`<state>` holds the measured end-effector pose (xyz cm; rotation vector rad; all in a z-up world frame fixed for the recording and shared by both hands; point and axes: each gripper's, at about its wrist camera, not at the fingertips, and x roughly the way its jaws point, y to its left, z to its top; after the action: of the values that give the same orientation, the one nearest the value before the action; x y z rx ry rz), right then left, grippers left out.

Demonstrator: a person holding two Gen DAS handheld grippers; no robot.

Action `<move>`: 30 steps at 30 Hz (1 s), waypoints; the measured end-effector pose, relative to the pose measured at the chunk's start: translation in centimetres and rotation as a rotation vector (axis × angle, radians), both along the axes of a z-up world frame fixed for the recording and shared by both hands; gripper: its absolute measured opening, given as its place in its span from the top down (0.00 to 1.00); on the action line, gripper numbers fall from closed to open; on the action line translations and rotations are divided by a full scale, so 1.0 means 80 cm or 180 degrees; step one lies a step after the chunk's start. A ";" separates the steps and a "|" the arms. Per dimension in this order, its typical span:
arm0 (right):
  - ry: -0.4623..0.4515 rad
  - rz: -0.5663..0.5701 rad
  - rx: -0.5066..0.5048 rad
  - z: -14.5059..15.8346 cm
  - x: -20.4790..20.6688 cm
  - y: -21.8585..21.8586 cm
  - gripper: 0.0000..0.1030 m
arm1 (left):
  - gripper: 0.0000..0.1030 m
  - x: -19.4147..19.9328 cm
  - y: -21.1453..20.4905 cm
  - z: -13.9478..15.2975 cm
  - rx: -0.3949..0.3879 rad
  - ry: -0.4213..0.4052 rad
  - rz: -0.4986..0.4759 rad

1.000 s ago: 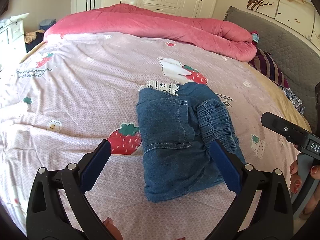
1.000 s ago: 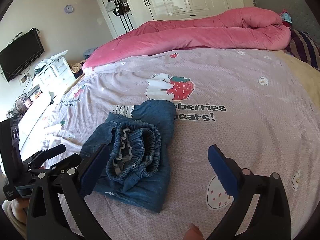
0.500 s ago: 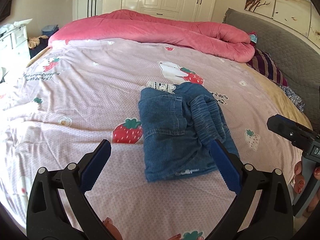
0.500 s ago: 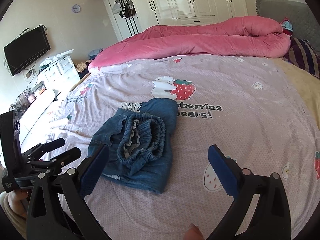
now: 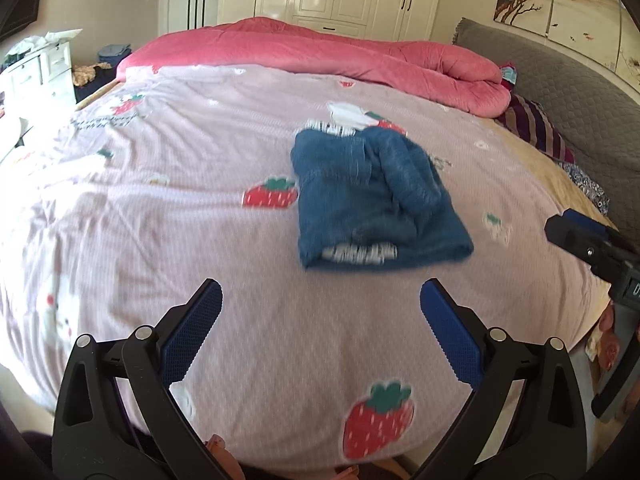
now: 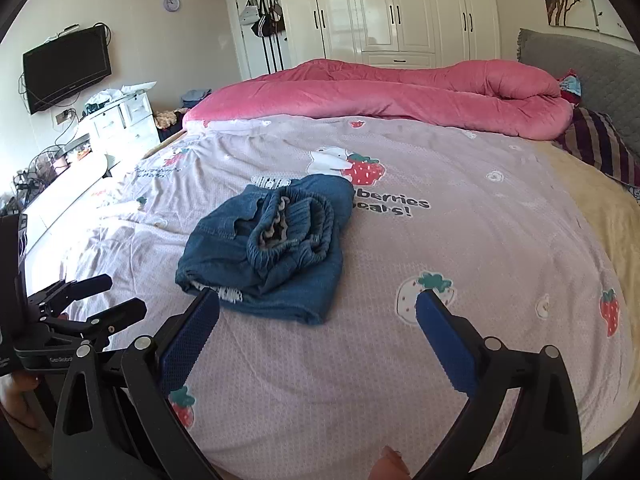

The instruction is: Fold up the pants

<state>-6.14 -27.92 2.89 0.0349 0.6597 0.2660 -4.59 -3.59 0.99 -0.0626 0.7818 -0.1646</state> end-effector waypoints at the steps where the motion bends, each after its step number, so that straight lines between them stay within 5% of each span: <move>1: 0.0003 -0.0006 -0.0005 -0.002 -0.004 -0.001 0.05 | 0.09 -0.005 0.000 -0.003 -0.0002 0.0008 0.0010; 30: 0.0226 -0.0140 -0.0043 -0.059 -0.059 -0.010 0.05 | 0.09 -0.057 0.001 -0.030 0.0014 0.0100 0.0161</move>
<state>-10.88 -28.72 -1.81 0.0460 0.7305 0.2188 -9.15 -3.52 -1.39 -0.0810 0.8112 -0.1143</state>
